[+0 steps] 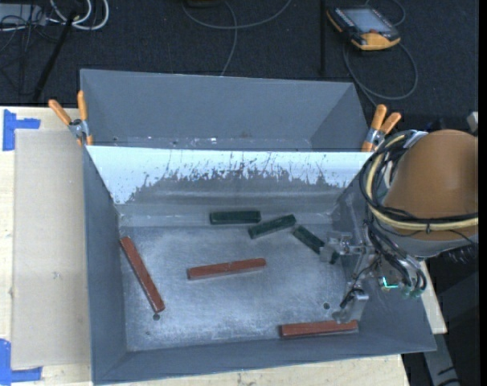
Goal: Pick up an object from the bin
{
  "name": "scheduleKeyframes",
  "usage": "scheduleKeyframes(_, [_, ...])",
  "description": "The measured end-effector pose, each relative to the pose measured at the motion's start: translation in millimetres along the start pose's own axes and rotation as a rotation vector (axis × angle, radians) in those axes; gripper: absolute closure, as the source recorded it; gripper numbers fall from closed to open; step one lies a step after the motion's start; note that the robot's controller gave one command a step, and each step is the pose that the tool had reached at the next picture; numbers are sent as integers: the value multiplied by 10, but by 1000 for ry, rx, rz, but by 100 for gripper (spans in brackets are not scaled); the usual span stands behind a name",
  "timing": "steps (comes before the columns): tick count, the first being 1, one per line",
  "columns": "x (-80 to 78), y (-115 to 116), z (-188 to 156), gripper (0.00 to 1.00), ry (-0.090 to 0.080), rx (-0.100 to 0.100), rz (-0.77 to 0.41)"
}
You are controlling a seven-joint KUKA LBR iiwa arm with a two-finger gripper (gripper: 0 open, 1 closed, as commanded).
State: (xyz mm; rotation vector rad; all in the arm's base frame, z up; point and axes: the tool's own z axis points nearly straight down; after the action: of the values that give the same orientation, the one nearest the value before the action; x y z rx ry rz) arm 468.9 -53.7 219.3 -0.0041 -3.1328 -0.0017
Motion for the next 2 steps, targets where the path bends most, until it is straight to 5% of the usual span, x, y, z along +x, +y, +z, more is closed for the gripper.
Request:
scheduleKeyframes(1, [-236, -58, 1011, 0, 0, 0, -17])
scheduleKeyframes(2, [-1251, 478, 1326, 0, -13, -1, -63])
